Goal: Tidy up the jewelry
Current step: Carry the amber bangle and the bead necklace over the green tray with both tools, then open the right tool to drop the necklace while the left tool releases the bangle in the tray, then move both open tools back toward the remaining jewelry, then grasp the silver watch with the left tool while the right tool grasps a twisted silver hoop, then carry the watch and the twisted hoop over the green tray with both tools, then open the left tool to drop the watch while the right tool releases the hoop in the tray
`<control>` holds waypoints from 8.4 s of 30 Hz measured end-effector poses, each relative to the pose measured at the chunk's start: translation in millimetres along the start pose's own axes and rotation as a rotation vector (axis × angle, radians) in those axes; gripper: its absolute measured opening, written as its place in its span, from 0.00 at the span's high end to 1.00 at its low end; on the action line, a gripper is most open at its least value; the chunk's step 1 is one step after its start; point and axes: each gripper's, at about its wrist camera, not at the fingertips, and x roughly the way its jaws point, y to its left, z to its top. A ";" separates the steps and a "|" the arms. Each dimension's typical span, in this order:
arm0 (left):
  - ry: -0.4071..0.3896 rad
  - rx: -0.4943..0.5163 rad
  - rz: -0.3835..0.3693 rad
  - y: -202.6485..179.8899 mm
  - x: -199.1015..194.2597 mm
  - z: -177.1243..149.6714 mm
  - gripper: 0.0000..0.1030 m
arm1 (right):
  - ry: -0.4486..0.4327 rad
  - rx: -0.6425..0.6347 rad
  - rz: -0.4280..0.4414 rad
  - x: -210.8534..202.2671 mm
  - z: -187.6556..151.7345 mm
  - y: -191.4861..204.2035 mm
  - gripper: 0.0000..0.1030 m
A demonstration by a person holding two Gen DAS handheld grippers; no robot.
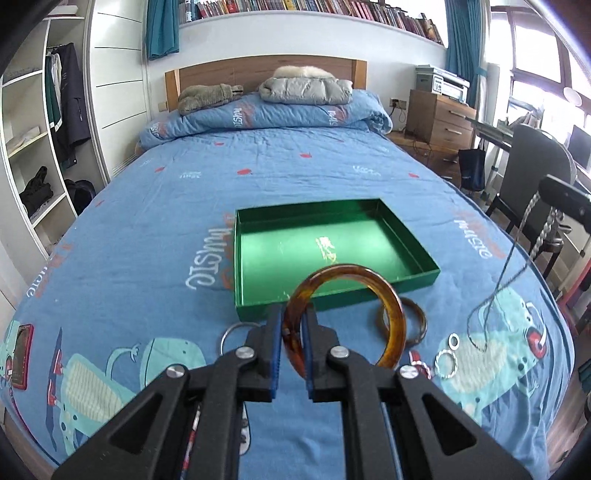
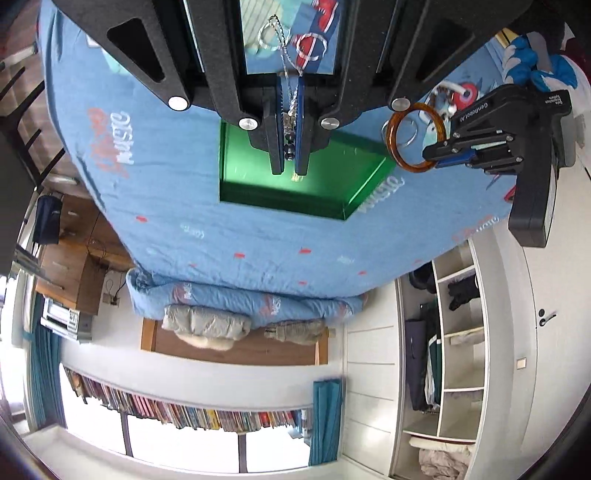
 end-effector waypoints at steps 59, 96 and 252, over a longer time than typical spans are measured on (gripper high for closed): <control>0.104 -0.070 0.072 47.5 116.6 81.8 0.74 | 0.232 0.065 -0.135 152.7 6.0 -50.7 0.43; -0.060 -0.119 0.120 97.0 -109.3 -39.9 0.73 | 0.007 0.112 -0.001 -77.2 -57.1 -13.2 0.66; 0.150 -0.113 -0.096 57.4 160.2 118.9 0.90 | 0.335 0.078 0.002 205.0 -4.0 -44.9 0.69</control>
